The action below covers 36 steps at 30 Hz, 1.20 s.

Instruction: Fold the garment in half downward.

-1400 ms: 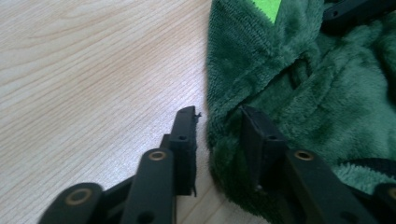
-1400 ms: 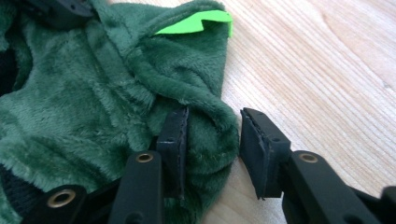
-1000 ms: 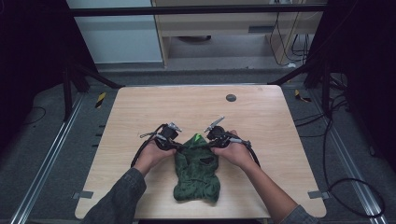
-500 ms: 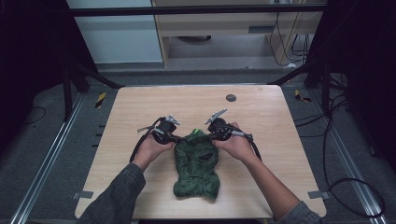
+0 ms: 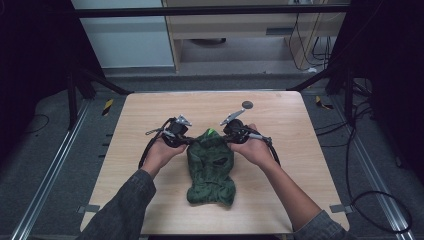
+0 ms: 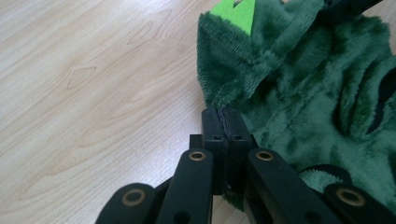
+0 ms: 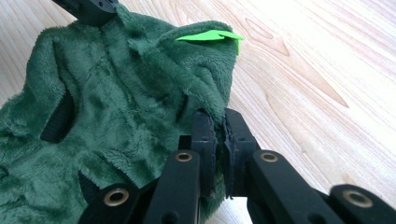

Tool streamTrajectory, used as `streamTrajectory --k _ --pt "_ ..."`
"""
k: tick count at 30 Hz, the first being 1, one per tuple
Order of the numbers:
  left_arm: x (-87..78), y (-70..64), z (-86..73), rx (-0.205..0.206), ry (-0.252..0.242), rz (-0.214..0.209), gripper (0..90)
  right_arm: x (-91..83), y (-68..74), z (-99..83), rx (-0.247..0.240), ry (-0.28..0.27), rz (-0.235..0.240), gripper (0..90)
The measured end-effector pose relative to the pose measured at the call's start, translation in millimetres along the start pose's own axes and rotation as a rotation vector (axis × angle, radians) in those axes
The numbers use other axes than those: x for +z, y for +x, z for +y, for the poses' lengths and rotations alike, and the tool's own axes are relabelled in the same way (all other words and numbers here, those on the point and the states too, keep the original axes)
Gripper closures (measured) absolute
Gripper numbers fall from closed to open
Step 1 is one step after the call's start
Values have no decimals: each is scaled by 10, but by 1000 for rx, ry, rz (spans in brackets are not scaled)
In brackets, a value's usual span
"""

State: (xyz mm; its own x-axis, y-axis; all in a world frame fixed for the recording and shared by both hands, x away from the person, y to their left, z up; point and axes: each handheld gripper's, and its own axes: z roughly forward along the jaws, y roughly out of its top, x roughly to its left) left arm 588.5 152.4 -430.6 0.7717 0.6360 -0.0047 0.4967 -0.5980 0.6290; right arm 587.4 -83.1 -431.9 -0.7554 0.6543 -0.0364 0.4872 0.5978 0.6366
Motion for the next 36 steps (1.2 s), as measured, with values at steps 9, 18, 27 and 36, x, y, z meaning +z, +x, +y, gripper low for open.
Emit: streamTrajectory --k 9,18,27,36 --pt "-49 -20 106 16 -26 18 900 -37 -23 61 -8 -15 -7 848" --pt "-164 -11 247 32 -65 52 900 -137 -120 152 -1 -42 -34 849" --pt "-224 -31 256 52 -78 78 900 -197 -125 190 -9 -63 -48 847" --pt "-307 -147 110 76 -84 69 900 -226 24 76 -45 -71 -43 845"
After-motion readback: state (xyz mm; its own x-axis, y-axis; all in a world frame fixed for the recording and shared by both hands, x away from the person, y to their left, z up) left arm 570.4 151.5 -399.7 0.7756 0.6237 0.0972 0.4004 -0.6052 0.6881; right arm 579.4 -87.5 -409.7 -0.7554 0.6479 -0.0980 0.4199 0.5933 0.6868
